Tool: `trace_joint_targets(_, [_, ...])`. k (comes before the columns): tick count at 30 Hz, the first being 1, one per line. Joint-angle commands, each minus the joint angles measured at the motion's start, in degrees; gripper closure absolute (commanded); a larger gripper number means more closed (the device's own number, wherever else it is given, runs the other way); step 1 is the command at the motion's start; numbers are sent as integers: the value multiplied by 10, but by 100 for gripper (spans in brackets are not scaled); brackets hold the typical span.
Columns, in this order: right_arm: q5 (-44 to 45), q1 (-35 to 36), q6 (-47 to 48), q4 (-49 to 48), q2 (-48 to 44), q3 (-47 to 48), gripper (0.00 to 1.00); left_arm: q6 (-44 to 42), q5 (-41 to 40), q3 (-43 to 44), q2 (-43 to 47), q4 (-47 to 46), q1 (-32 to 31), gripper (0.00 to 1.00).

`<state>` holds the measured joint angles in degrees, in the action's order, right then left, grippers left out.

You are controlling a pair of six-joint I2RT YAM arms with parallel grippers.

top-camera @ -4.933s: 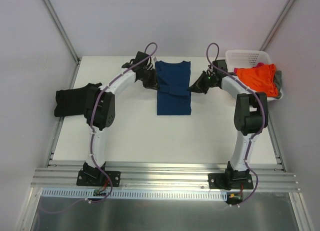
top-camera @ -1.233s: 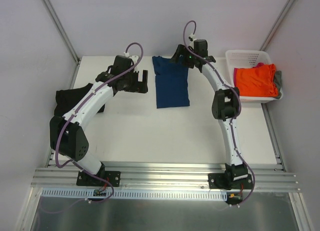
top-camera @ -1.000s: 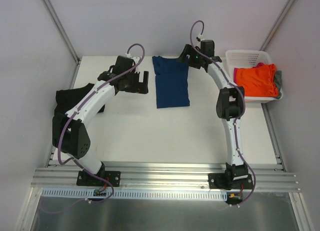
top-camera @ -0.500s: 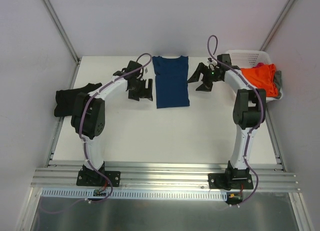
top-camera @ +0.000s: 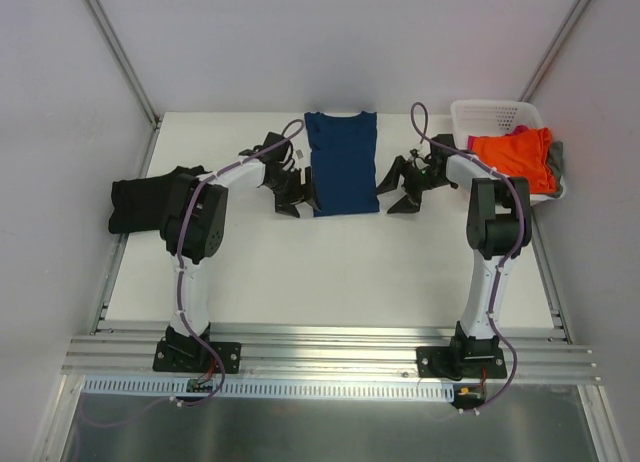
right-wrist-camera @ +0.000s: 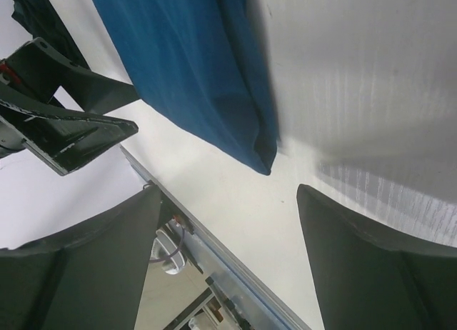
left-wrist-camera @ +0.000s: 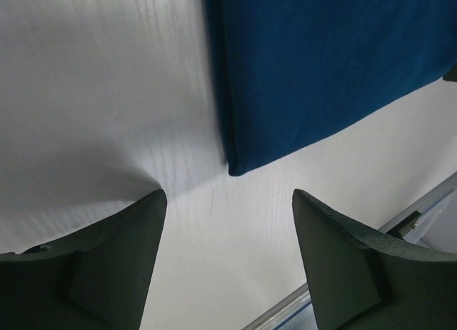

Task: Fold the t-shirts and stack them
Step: Grab one side of the 2/3 rectangular tshirt with both arms

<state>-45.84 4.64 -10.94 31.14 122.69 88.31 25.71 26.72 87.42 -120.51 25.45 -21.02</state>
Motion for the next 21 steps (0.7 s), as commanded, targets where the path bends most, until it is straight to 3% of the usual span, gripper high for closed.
trace_joint_targets(1, [-18, 5, 0, 12, -8, -2, 20, 32, 29, 23, -42, -21, -4, 28])
trace_joint_targets(4, [-14, 8, 6, 11, -2, -7, 23, 38, 45, 37, -66, -30, -4, 39])
trace_joint_targets(21, [-15, 57, -19, -22, 58, 24, 37, 58, 64, 21, -75, -44, -8, 48])
